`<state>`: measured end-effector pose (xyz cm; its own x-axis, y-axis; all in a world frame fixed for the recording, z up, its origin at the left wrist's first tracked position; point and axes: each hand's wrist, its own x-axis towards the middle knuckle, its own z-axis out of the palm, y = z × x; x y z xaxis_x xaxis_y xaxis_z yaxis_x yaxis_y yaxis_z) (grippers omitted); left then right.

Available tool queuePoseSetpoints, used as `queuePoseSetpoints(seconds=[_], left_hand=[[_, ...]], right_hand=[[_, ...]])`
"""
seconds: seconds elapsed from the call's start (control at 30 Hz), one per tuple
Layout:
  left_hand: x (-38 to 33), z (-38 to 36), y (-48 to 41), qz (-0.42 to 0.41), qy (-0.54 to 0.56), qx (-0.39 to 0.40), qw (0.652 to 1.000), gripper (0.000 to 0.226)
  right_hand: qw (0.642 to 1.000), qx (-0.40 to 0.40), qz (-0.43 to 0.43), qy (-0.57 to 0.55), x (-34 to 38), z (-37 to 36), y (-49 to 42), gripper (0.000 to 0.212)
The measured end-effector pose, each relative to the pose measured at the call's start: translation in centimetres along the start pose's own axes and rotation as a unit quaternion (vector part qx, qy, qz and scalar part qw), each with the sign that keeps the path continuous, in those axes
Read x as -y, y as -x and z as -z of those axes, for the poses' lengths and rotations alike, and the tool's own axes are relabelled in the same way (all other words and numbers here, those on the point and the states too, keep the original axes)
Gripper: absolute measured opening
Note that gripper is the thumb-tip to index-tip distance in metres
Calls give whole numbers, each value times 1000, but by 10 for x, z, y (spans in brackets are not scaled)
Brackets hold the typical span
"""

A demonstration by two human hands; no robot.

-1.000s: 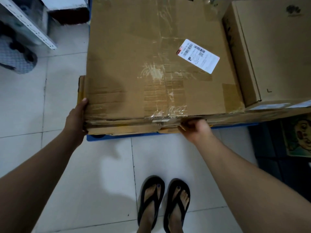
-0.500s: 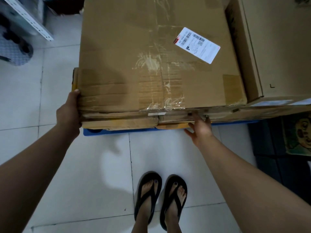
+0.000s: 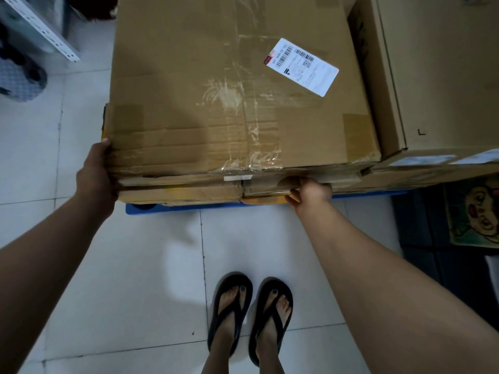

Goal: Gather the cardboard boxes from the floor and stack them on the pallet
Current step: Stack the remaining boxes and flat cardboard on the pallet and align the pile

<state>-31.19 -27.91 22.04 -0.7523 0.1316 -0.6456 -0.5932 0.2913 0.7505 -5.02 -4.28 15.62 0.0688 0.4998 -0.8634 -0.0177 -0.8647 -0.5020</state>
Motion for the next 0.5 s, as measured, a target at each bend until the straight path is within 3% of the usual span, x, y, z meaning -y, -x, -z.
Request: queuePoseSetpoints(seconds=[0.27, 0.43, 0.5], left_hand=[[7, 3, -1, -23, -12, 33, 999, 75], [4, 1, -1, -28, -4, 12, 1000, 74], [5, -1, 2, -30, 1, 2, 1000, 74]], right_hand=[[996, 3, 4, 93, 14, 1, 5, 37], [996, 21, 10, 81, 19, 9, 8, 46], [999, -9, 1, 33, 19, 7, 9, 40]])
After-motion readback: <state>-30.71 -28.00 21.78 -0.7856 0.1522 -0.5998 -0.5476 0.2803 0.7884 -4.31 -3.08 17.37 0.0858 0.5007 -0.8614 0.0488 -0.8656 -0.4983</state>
